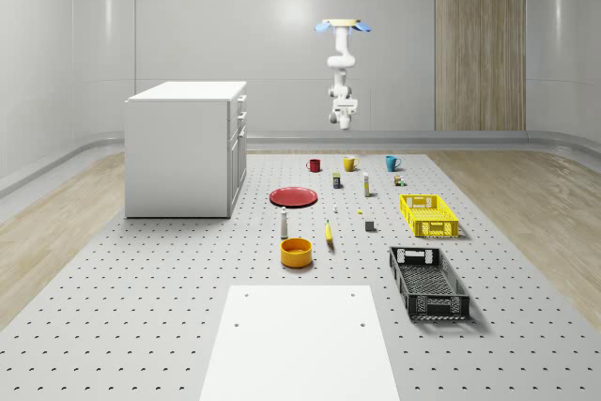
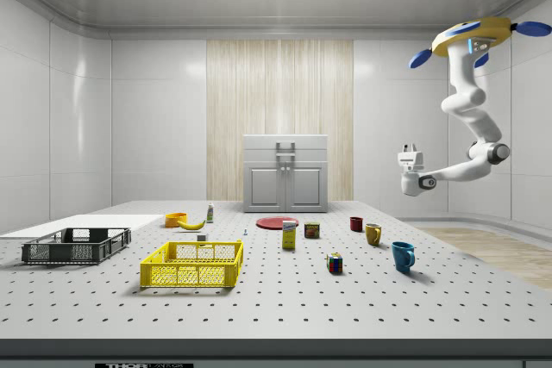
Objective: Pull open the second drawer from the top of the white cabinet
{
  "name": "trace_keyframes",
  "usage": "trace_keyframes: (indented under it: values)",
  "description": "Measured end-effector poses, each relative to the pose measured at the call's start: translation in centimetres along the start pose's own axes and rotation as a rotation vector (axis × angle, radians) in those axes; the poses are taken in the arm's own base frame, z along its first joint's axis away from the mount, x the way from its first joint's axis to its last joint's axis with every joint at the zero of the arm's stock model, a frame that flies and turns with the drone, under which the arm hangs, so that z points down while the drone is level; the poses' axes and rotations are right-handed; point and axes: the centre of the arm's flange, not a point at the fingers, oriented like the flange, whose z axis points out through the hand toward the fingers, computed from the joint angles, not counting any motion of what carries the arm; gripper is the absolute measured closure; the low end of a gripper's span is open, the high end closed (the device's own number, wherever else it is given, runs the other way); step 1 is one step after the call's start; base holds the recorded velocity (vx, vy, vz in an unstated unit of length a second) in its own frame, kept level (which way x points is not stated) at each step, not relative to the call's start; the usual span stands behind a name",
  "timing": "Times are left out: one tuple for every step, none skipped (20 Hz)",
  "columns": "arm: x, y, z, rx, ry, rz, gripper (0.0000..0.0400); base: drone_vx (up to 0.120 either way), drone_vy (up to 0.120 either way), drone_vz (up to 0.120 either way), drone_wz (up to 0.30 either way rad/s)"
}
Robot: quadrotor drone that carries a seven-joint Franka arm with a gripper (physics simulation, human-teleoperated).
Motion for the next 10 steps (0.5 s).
trace_keyframes:
  values:
    - [-0.01, 0.0, 0.0, 0.0, 0.001, 0.0, 0.01, 0.12, -0.12, 0.12, 0.0]
    - [-0.01, 0.01, 0.0, 0.001, 0.001, 0.0, 0.01, 0.12, -0.12, 0.12, 0.0]
    - [-0.02, 0.01, -0.01, 0.001, 0.002, 0.0, 0.01, 0.12, -0.12, 0.12, 0.0]
    - [-0.03, 0.01, -0.01, 0.001, 0.003, 0.0, 0.01, 0.12, -0.12, 0.12, 0.0]
    - [-0.04, 0.01, -0.01, 0.001, 0.004, 0.0, 0.01, 0.12, -0.12, 0.12, 0.0]
    - [-0.05, 0.02, -0.01, 0.002, 0.005, 0.0, 0.01, 0.12, -0.12, 0.04, 0.0]
    - [-0.06, 0.02, -0.01, 0.002, 0.006, 0.0, 0.01, 0.12, -0.12, 0.0, 0.0]
    - [-0.07, 0.02, -0.01, 0.002, 0.007, 0.0, 0.01, 0.12, -0.12, 0.0, 0.0]
    - [-0.08, 0.01, -0.01, 0.002, 0.008, 0.0, 0.01, 0.12, -0.12, 0.0, 0.0]
    - [-0.09, 0.01, -0.01, 0.001, 0.009, 0.0, 0.01, 0.12, -0.12, 0.0, 0.0]
